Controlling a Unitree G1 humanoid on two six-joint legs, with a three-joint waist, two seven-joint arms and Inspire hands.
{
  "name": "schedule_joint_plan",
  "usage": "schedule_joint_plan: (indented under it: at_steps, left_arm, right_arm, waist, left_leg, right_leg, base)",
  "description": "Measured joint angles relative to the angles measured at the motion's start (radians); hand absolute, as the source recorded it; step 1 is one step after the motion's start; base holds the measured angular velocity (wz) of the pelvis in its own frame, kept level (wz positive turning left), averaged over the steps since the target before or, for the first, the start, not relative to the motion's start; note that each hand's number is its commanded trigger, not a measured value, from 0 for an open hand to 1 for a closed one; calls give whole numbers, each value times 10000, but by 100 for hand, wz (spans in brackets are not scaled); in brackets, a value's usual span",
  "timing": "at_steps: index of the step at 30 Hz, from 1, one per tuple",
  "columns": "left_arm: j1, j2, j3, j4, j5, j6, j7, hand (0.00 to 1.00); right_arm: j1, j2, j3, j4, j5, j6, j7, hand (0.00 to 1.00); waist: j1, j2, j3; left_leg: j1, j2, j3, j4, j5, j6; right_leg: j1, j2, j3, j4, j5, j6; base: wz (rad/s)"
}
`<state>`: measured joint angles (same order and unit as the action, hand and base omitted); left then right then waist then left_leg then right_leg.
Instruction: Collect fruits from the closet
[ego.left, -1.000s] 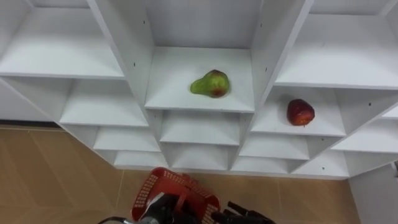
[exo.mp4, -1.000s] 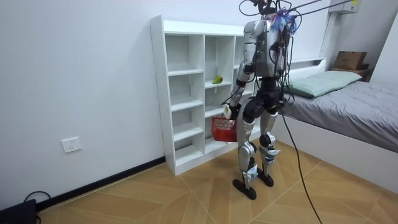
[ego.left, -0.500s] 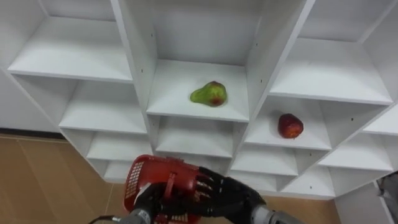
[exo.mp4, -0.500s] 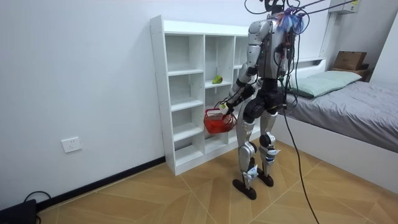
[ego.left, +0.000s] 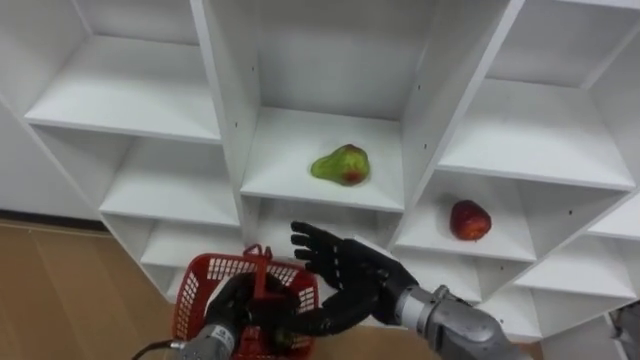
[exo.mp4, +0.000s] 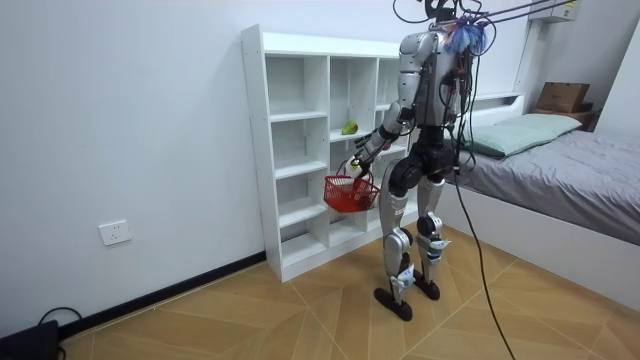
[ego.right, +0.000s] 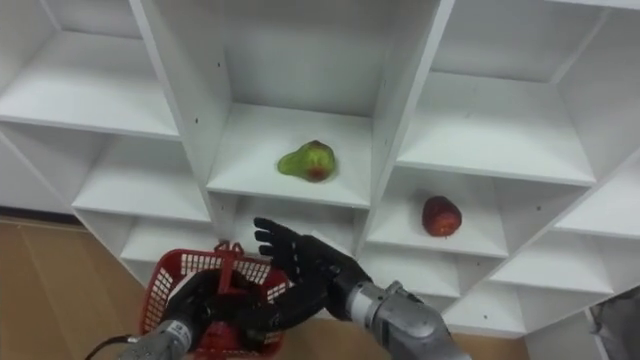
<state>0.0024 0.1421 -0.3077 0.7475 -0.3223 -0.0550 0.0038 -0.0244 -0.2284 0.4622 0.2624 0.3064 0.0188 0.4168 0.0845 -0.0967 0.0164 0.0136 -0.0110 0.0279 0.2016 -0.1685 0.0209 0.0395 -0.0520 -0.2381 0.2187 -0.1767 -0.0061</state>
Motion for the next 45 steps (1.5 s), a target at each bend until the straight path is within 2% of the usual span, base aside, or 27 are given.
schedule_joint_plan:
  at_steps: [2, 5, 10, 15, 18, 20, 23, 25, 26, 30, 35, 38, 40, 45]
  left_arm:
    - [165, 95, 30, 22, 0, 3, -110, 100]
    - [466, 173, 122, 61, 26, 46, -125, 100]
    - [613, 304, 126, 35, 107, 98, -112, 100]
    - [613, 285, 228, 27, 110, 95, -83, 100]
    - [622, 275, 257, 24, 128, 95, -80, 100]
    - [632, 262, 356, -14, 260, 90, -90, 100]
    - [642, 181, 654, -16, 545, 81, -154, 100]
    - [641, 174, 850, -28, 650, 78, -180, 100]
    - [645, 172, 910, -28, 716, 77, -180, 100]
    - [655, 282, 1109, -26, 937, 53, -200, 100]
    - [684, 365, 1496, -28, 1512, 53, -444, 100]
    - [701, 431, 1500, -35, 1595, 54, -577, 100]
    - [721, 468, 1499, -35, 1600, 55, -596, 100]
    - [871, 534, 1531, -340, 1856, 94, -871, 100]
  right_arm:
    - [46, -24, -122, -402, -446, -49, -73, 0]
    - [131, -33, -122, -899, -883, -53, -276, 0]
    - [165, -42, -122, -1403, -1838, -52, -689, 0]
    - [166, -55, -127, -1693, -2781, -67, -1257, 0]
    - [166, -51, -145, -1957, -3320, -82, -1579, 0]
    - [162, -43, -219, -2051, -3818, -211, -1710, 0]
    - [163, -53, -497, -2234, -4587, -237, -1998, 0]
    - [162, -91, -722, -2238, -4793, -319, -2442, 0]
    - [162, -90, -763, -2238, -4821, -345, -2552, 0]
    - [133, -92, -894, -2237, -4989, -521, -3193, 0]
    - [-65, -142, -916, -2207, -5015, -527, -3668, 0]
    - [-315, -140, -925, -2026, -5002, -618, -3885, 0]
    - [-805, -139, -924, -1280, -4994, -698, -4012, 0]
    - [-1337, -140, -952, -270, -4943, -754, -4598, 0]
  waist:
    - [32, -118, 20]
    - [57, -287, -5]
    - [98, -258, 8]
    - [89, -243, 2]
    - [69, -171, 34]
    - [85, -170, 31]
    - [226, -231, -9]
    - [319, -349, -87]
    - [333, -379, -99]
    - [516, -513, -58]
    - [686, -890, 38]
    - [773, -1028, 74]
    - [908, -1149, 83]
    - [1042, -1169, 90]
  left_leg:
    - [106, 1, -25, -11, -20, -14]
    - [133, 15, -91, 34, -66, -24]
    - [139, 33, -130, 215, -174, -10]
    - [146, 47, -148, 267, -177, -10]
    - [145, 47, -215, 314, -234, -11]
    - [131, 44, -240, 326, -234, -12]
    - [125, 42, -256, 354, -234, -12]
    - [174, 45, -262, 377, -234, -14]
    - [189, 45, -269, 378, -234, -14]
    - [341, 52, -319, 374, -289, -24]
    - [306, 52, -461, 477, -304, -50]
    - [151, 38, -633, 735, -392, -48]
    - [146, 33, -677, 778, -396, -44]
    - [-144, 34, -986, 1285, -604, -50]
  right_leg:
    - [109, 15, 6, -44, -9, 3]
    - [211, 50, 6, -152, -2, -5]
    - [346, 63, -15, -126, 2, -3]
    - [392, 66, -65, -135, 46, -19]
    - [467, 75, -109, -142, 47, -17]
    - [468, 79, -107, -140, 47, -17]
    - [464, 78, -123, -144, 46, -17]
    - [511, 79, -136, -145, 46, -17]
    - [523, 79, -140, -145, 46, -17]
    - [740, 97, -160, -155, 46, -16]
    - [810, 120, -272, -169, 46, -16]
    - [843, 130, -404, -168, 46, -16]
    - [877, 128, -432, -169, 46, -16]
    - [925, 171, -754, -172, 46, -14]
  base:
    - [2]
    - [3]
    - [1]
    - [1]
    - [5]
    - [2]
    - [0]
    - [0]
    - [0]
    - [1]
    - [9]
    - [15]
    - [8]
    - [19]
